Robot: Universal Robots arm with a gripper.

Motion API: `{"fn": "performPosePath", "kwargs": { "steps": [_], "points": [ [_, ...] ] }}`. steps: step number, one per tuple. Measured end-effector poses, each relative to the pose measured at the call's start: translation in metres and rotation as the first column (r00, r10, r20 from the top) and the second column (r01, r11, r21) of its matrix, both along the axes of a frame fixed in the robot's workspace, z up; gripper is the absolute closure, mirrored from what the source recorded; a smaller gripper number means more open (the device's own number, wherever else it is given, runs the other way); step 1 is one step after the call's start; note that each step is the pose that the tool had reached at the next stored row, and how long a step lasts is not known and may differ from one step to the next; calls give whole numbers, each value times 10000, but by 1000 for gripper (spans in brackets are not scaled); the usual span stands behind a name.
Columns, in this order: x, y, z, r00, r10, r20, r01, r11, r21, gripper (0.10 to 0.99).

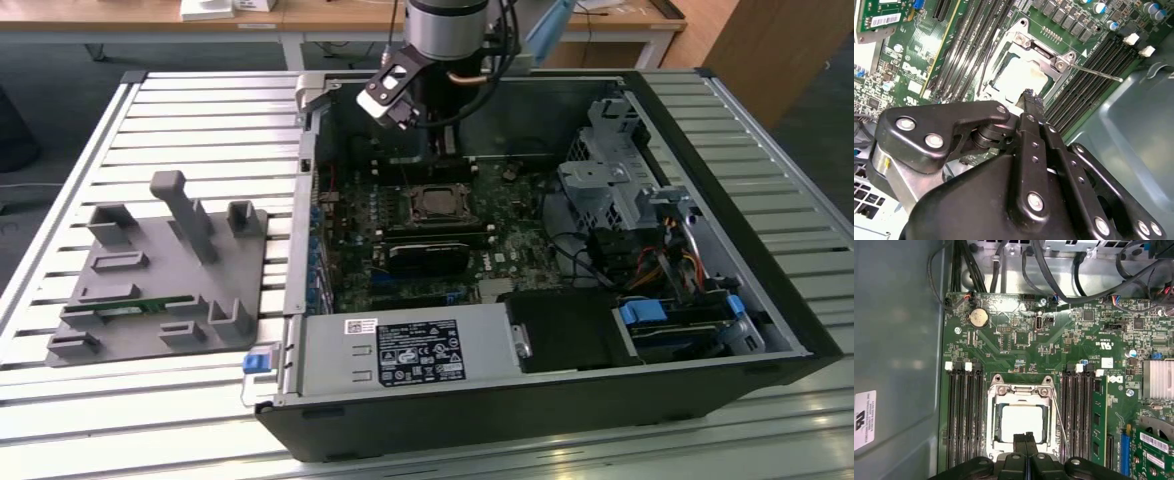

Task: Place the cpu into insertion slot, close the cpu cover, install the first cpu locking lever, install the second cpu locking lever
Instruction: 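Install the first cpu locking lever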

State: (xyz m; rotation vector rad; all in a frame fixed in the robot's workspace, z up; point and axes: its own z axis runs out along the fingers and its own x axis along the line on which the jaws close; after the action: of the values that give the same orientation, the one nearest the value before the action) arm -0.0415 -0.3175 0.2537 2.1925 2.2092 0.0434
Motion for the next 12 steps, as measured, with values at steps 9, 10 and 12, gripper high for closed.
{"fn": "performPosePath", "kwargs": {
  "steps": [9,10,12],
  "points": [
    [0,0,83,10000,0,0,0,10000,0,980],
    [0,0,91,10000,0,0,0,10000,0,980],
    [0,0,103,10000,0,0,0,10000,0,980]
  ]
}}
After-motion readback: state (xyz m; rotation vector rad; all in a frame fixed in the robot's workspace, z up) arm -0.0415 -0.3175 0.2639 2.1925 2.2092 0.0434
